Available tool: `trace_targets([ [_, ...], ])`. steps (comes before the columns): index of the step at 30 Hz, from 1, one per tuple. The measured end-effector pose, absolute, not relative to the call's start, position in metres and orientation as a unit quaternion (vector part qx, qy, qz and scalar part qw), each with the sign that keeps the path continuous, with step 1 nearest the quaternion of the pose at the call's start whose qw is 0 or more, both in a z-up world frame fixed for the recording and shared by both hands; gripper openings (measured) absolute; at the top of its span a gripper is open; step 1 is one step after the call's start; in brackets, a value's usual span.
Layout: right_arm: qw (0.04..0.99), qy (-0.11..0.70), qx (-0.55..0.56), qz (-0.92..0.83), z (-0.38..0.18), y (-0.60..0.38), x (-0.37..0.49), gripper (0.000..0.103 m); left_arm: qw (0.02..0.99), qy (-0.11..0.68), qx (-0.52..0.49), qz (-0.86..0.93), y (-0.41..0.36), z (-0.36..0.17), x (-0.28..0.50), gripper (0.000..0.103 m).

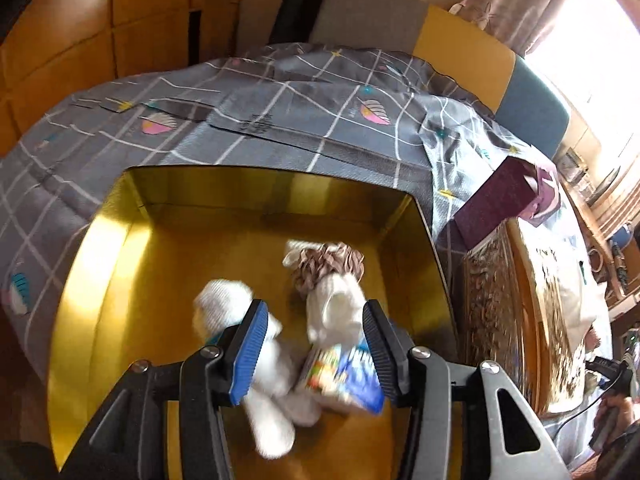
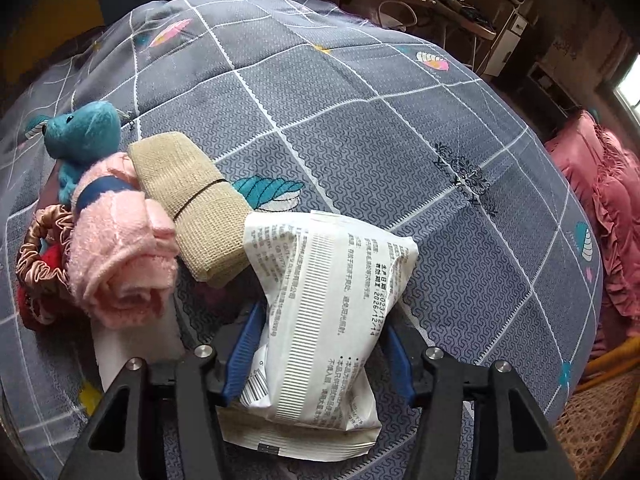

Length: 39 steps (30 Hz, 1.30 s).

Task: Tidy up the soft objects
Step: 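Carry the crochet piece into the gold tray and open the left gripper, then carry the white paper package into the gold tray and open the right gripper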

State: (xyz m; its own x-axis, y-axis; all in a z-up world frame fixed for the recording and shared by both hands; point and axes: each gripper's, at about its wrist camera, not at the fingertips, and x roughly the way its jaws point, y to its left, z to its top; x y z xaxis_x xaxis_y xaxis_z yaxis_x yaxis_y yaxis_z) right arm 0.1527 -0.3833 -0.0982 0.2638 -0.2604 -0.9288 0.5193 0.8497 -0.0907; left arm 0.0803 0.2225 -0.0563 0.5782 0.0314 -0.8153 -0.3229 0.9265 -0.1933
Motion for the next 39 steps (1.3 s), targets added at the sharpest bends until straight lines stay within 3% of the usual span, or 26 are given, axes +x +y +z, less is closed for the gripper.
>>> trace_targets([
  [10, 0.79, 0.537, 0.131, -0.266, -0.089, -0.395, 0.146, 0.046, 0.887, 0.433, -0.13, 0.095, 0.203, -0.052, 0.043, 0.05],
  [21, 0.843, 0.451, 0.146, -0.254, -0.051, -0.39, 0.136, 0.046, 0.902, 0.417, -0.084, 0.071, 0.181, -0.039, 0.024, 0.05],
  [39, 0.898, 0.423, 0.065, -0.106, 0.021, -0.291, 0.197, 0.046, 0.898, 0.427, -0.09, 0.05, 0.18, -0.047, 0.019, 0.05],
])
